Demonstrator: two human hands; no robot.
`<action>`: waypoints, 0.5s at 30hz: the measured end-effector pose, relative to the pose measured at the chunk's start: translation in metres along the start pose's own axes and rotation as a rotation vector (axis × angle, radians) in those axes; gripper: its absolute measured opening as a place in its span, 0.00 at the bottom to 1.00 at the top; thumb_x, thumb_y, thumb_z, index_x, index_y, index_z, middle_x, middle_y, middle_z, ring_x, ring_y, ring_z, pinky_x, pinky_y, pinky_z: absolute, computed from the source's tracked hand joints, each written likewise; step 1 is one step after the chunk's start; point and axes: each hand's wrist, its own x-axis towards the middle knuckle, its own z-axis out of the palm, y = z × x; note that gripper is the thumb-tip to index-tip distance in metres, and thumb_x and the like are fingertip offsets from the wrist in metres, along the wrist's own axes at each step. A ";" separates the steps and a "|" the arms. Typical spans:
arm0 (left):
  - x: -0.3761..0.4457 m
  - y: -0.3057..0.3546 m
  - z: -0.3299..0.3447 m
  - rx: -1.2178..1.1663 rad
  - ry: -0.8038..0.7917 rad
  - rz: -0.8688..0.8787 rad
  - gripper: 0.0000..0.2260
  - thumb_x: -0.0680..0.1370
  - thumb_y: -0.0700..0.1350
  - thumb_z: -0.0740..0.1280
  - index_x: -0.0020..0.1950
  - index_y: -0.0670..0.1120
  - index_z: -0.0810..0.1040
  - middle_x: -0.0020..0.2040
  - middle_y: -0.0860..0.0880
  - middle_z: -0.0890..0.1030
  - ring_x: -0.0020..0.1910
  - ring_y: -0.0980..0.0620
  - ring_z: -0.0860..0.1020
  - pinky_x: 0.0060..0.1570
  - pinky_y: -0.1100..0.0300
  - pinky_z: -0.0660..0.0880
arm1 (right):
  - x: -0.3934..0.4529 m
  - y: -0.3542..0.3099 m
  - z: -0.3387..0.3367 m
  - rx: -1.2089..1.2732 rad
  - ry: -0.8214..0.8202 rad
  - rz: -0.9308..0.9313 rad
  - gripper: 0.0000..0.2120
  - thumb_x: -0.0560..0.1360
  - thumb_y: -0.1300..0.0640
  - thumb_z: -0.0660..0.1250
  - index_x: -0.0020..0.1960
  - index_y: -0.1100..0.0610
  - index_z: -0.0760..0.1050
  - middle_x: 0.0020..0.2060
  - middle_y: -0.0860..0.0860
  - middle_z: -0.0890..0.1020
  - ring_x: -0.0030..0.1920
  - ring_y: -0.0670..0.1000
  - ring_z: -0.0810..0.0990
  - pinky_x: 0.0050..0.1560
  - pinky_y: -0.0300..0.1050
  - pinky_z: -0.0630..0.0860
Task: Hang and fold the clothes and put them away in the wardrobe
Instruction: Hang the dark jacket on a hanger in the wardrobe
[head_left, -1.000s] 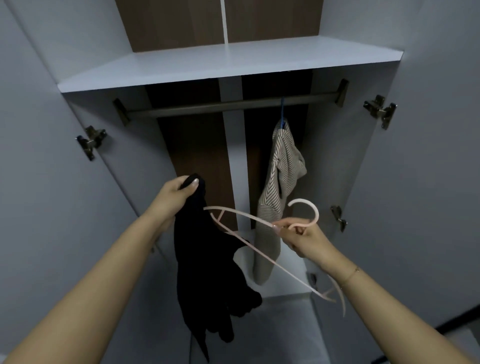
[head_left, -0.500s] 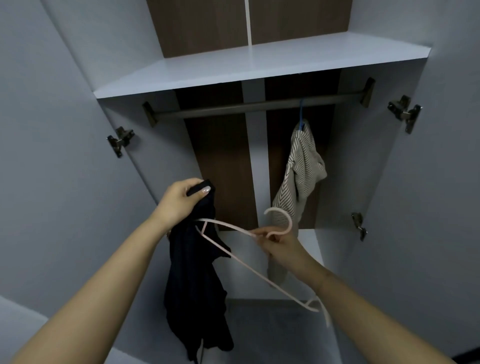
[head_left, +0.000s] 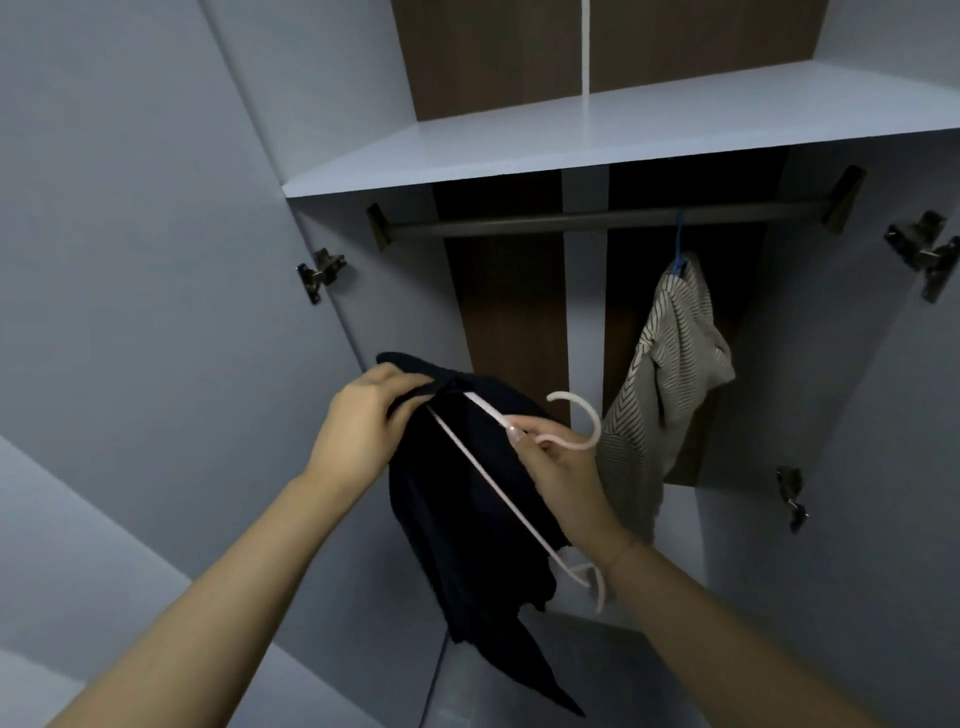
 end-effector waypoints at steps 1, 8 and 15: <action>0.001 0.000 -0.002 -0.026 0.049 -0.001 0.09 0.78 0.38 0.68 0.57 0.44 0.83 0.47 0.49 0.80 0.47 0.52 0.79 0.52 0.59 0.75 | 0.002 -0.002 0.000 -0.024 -0.070 0.001 0.07 0.78 0.62 0.66 0.54 0.58 0.82 0.44 0.50 0.85 0.48 0.45 0.82 0.52 0.38 0.77; 0.027 0.000 0.000 0.056 -0.171 -0.059 0.07 0.80 0.46 0.66 0.54 0.49 0.83 0.50 0.50 0.80 0.53 0.49 0.74 0.56 0.56 0.69 | 0.023 -0.029 0.001 -0.076 -0.137 -0.093 0.07 0.77 0.67 0.67 0.51 0.63 0.82 0.45 0.56 0.85 0.48 0.52 0.83 0.52 0.44 0.79; 0.027 -0.011 0.005 0.002 -0.292 0.048 0.14 0.80 0.58 0.57 0.50 0.50 0.77 0.46 0.53 0.74 0.47 0.54 0.74 0.52 0.56 0.68 | 0.034 -0.051 -0.009 -0.110 -0.192 -0.136 0.05 0.76 0.67 0.67 0.49 0.65 0.82 0.27 0.44 0.80 0.30 0.41 0.77 0.35 0.32 0.73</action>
